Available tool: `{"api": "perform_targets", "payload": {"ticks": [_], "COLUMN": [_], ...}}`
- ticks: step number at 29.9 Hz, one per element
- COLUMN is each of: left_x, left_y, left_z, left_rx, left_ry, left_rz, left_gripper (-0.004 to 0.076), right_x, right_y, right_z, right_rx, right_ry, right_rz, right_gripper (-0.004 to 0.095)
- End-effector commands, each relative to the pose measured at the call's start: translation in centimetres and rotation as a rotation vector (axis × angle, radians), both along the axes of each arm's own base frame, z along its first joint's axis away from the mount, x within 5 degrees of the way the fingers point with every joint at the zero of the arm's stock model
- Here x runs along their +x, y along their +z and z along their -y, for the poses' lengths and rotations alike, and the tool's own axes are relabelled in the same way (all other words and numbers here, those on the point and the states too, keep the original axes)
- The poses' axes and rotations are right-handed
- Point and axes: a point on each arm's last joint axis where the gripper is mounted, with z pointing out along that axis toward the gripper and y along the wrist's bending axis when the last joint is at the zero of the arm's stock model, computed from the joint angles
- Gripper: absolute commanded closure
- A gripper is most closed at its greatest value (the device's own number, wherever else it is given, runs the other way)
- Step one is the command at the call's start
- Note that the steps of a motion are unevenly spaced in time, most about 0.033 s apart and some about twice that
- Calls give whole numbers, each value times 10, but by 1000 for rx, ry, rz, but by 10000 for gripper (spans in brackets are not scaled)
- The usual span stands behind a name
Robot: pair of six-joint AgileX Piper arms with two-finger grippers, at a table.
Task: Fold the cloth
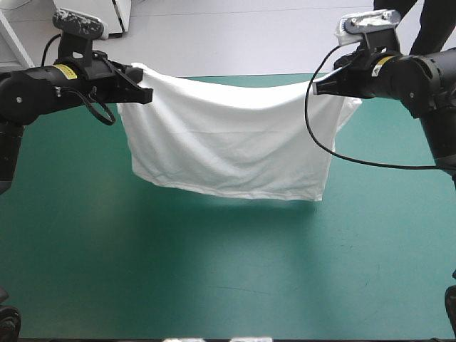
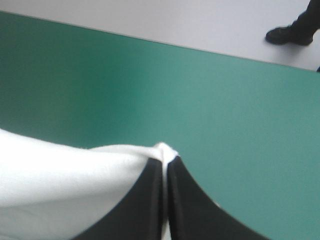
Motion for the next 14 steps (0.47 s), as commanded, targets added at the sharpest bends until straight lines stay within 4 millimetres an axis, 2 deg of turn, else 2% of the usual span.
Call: {"api": "perform_targets", "payload": {"ticks": [1,7,14], "left_x": [-9,20,74], "left_y": [35,41,46], "left_z": [-1,2,12], "left_rx": [-97,-137,-174], "left_ry": [25,55,69], "left_rz": [234,336,430], "left_gripper": [734,734,733], "right_x": [-14,10,63], "right_y": [43,50,46], "right_z": [7,8,20], "right_rx": [51,75,109], "right_ry": [-12,-39,-91], "right_rz": [247,351,401], "right_gripper": [921,921,921]}}
